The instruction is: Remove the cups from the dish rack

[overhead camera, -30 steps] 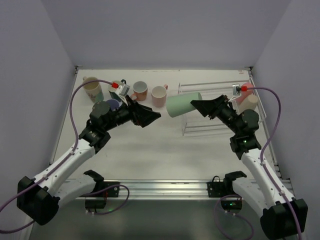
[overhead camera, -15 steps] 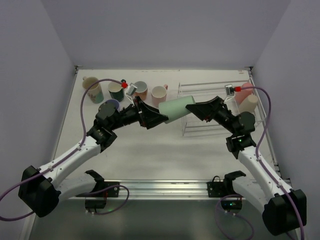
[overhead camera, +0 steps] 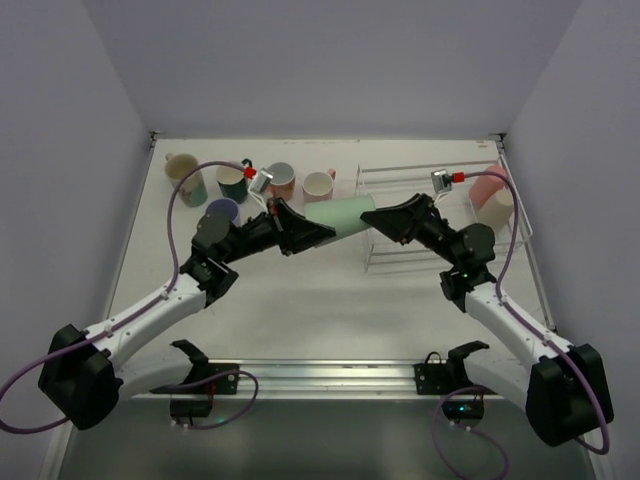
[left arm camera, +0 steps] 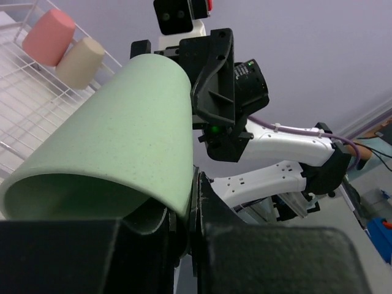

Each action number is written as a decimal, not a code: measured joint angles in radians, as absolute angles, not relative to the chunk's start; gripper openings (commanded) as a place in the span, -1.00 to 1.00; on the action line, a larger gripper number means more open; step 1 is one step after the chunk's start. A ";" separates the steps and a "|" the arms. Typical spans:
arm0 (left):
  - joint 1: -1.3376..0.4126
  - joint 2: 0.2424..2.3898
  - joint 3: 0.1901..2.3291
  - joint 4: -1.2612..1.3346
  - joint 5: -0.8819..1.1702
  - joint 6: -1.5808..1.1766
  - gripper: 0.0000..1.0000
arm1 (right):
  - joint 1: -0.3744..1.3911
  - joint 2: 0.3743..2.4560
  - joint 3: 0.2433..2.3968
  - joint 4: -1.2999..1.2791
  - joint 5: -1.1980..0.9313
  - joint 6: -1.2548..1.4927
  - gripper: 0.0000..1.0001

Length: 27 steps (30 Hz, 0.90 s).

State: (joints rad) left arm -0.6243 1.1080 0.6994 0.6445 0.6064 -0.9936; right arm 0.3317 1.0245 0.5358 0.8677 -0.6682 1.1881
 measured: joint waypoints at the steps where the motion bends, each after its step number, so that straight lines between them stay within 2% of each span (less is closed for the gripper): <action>1: -0.628 1.097 0.699 0.643 0.600 -0.992 -1.00 | 0.332 1.035 0.526 0.889 -0.669 1.200 0.06; 2: -0.631 1.085 0.697 0.630 0.593 -0.984 -1.00 | 0.334 1.041 0.519 0.914 -0.667 1.211 0.18; 3: -0.632 1.074 0.697 0.612 0.587 -0.976 -1.00 | 0.336 1.043 0.513 0.929 -0.665 1.217 0.45; 5: -0.640 1.052 0.697 0.571 0.567 -0.944 -1.00 | 0.340 1.043 0.498 0.950 -0.664 1.223 0.75; 6: -0.642 1.039 0.702 0.540 0.544 -0.918 -1.00 | 0.341 1.043 0.492 0.952 -0.664 1.220 0.98; 10: -0.642 1.021 0.822 0.302 0.418 -0.785 -1.00 | 0.341 1.037 0.470 0.934 -0.660 1.207 0.98; 16: -0.628 1.097 1.205 -0.190 0.135 -0.529 -1.00 | 0.341 0.913 0.466 0.733 -0.615 1.090 0.98; 21: -0.503 1.203 1.446 -0.524 -0.019 -0.389 -1.00 | 0.341 0.789 0.496 0.450 -0.546 0.921 0.98; 27: -0.389 1.333 1.601 -0.835 -0.148 -0.307 -1.00 | 0.341 0.764 0.526 0.289 -0.537 0.809 0.98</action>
State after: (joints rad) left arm -0.3889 1.3327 1.6009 -0.8349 -0.1478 -0.3069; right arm 0.3412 0.7643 0.5262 0.2893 -0.5369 0.8089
